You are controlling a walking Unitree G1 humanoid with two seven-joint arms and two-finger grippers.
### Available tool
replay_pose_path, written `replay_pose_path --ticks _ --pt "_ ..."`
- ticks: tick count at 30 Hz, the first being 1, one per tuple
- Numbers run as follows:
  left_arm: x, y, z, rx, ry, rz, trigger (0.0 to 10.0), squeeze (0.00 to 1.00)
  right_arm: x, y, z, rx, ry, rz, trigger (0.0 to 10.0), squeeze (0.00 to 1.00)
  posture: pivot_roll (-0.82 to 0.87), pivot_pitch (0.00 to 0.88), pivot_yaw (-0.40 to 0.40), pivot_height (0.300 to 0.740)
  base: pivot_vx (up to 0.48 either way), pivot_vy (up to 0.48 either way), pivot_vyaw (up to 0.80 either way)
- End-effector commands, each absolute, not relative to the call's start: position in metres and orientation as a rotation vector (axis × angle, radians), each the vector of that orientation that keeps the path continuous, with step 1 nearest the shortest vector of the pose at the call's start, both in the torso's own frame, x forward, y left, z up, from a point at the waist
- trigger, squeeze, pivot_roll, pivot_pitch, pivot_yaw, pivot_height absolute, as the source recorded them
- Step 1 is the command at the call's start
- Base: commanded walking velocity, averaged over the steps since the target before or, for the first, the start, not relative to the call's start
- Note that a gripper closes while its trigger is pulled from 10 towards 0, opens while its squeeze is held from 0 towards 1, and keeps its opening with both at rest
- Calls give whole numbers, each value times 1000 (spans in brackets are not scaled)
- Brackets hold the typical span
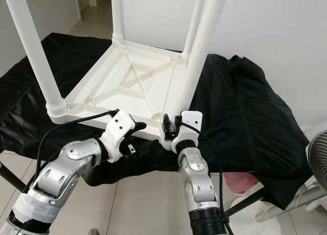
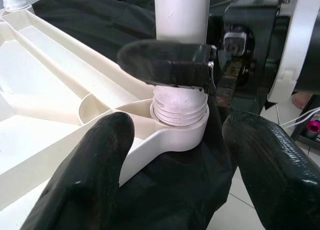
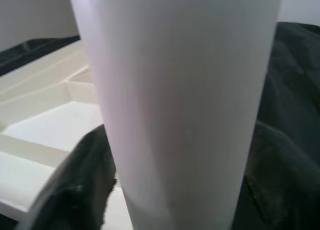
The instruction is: Building children table
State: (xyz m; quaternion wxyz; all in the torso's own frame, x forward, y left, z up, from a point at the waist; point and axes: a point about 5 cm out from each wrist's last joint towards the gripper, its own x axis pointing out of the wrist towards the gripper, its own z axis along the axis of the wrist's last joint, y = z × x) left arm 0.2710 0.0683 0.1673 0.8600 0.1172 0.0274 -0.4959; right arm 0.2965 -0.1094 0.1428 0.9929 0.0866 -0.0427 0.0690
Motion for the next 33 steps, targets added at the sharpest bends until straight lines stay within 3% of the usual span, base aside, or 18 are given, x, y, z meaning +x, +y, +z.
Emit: replay_pose_path --ticks 1,11,12,13,14,17,21,33 --pt "272 65 167 257 52 -1042 10000 0 293 -109 141 199 -81 139 10000 1000 40 15 -108 740 0 0 0" --pt "272 65 166 252 54 -1039 10000 0 289 -123 141 195 -90 223 10000 965 28 26 -104 740 0 0 0" --pt "272 66 167 253 54 -1038 10000 0 288 -125 140 197 -88 264 10000 682 22 29 -98 740 0 0 0" --pt "273 66 167 252 54 -1038 10000 0 287 -126 141 187 -96 301 10000 82 22 29 -98 740 0 0 0" --pt "273 66 168 253 54 -1039 10000 0 286 -129 143 182 -111 363 10000 0 19 31 -94 740 0 0 0" --pt "273 66 168 253 54 -1039 10000 0 286 -129 143 182 -111 363 10000 0 19 31 -94 740 0 0 0" --pt "276 66 170 255 48 -1037 10000 0 293 -140 150 107 -137 535 10000 0 12 32 -86 740 0 0 0" --pt "276 64 169 253 47 -1045 10000 0 311 -143 148 19 -105 671 10000 0 11 33 -82 740 0 0 0"
